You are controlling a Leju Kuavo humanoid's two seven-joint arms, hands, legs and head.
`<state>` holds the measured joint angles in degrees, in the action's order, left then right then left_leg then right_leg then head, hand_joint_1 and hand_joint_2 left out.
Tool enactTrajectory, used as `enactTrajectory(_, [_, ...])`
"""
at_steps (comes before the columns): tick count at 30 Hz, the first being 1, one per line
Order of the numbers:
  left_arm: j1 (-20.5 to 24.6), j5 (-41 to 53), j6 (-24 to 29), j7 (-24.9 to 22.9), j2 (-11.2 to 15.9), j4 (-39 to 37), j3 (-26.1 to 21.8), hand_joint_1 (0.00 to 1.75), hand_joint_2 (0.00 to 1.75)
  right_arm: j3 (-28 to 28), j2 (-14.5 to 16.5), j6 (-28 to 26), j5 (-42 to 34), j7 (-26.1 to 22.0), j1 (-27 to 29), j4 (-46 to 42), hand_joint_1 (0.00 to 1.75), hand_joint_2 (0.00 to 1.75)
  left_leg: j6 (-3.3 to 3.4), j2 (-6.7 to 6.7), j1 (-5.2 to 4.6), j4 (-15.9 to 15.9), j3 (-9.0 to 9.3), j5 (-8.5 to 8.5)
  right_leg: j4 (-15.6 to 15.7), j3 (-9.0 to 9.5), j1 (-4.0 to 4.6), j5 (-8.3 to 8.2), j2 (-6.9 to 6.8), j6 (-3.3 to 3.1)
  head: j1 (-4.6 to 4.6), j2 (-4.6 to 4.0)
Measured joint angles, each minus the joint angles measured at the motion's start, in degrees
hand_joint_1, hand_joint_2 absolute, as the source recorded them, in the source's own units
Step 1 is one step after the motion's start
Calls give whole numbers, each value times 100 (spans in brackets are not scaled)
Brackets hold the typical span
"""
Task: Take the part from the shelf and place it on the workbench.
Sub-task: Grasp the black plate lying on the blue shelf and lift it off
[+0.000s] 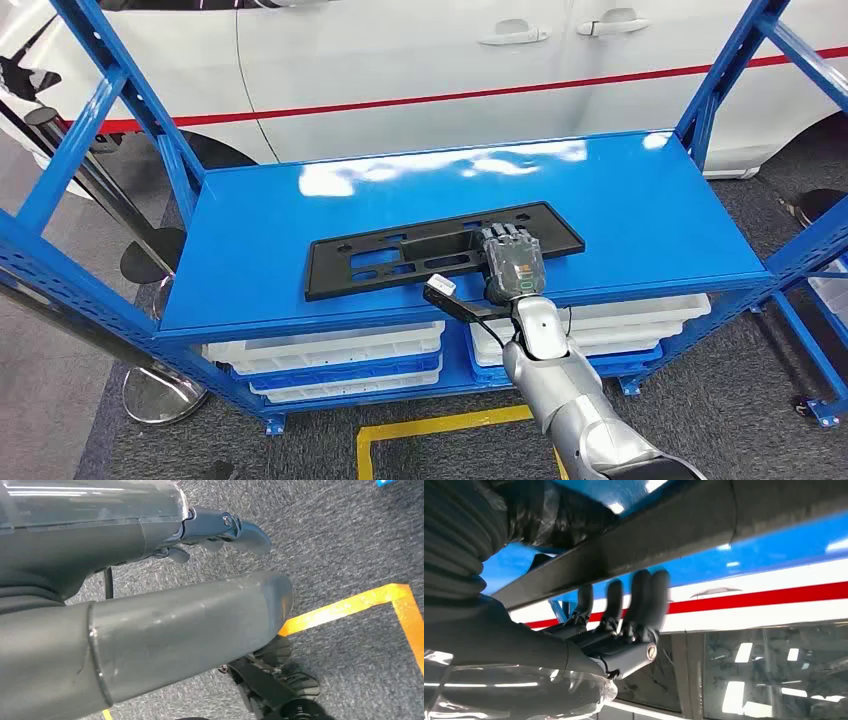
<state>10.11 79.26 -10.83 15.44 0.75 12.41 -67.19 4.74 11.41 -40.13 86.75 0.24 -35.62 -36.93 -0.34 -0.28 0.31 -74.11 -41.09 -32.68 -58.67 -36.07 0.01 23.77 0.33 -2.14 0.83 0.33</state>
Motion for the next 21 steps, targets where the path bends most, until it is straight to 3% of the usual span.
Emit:
enactTrajectory(2, [4,2,12,6,-1,0,0,0,0,0,0,0,0,-23,3,-29,175,175,7,0,0,410,186,233,-4,4,2,2,3,2,0,0])
enactTrajectory(4, [19,5,34,22,3,0,1,0,0,-1,-1,0,-2,-67,6,-98,175,175,45,5,-18,1212,542,579,-8,12,10,0,5,15,-1,0])
enactTrajectory(6, [30,5,44,38,8,0,2,0,0,-7,-5,0,-11,-95,8,-164,175,175,103,7,-51,1611,714,675,-6,2,18,-3,2,58,-1,0])
enactTrajectory(10, [20,5,47,47,17,0,4,0,0,-21,-14,-1,-20,-125,23,-250,175,175,217,11,-33,1708,778,814,-92,-23,19,76,0,184,-3,0])
enactTrajectory(12, [29,5,47,51,16,0,5,0,0,-39,-22,-1,-28,-142,25,-275,175,175,256,23,-15,1757,798,858,-598,-247,13,392,-2,231,-3,0])
enactTrajectory(14, [27,5,47,51,16,0,7,0,0,-68,-31,0,-45,-190,56,-287,175,175,271,22,-20,1752,786,858,-1345,-597,0,737,-2,266,-3,0])
enactTrajectory(15, [22,6,47,51,16,0,7,0,0,-86,-36,0,-59,-234,81,-301,175,175,272,21,-21,1746,782,855,-1559,-701,-9,786,-3,278,-4,0])
enactTrajectory(16, [18,7,47,51,16,0,7,0,0,-109,-40,0,-81,-295,102,-325,175,175,268,18,-21,1737,779,849,-1569,-706,-19,727,-3,285,-3,0])
enactTrajectory(17, [16,7,46,52,16,0,7,0,0,-141,-42,0,-118,-382,116,-366,175,175,258,14,-19,1723,779,839,-1343,-590,-29,570,-5,286,-3,0])
enactTrajectory(19, [15,7,48,58,15,0,7,0,0,-230,-35,0,-233,-660,124,-493,175,175,220,7,-23,1669,769,801,-604,-203,-38,236,-9,271,-4,0])
enactTrajectory(21, [9,4,64,82,16,0,7,0,0,-428,40,0,-437,-1239,151,-753,175,175,170,5,-39,1604,735,760,-157,13,-29,115,-5,223,-2,0])
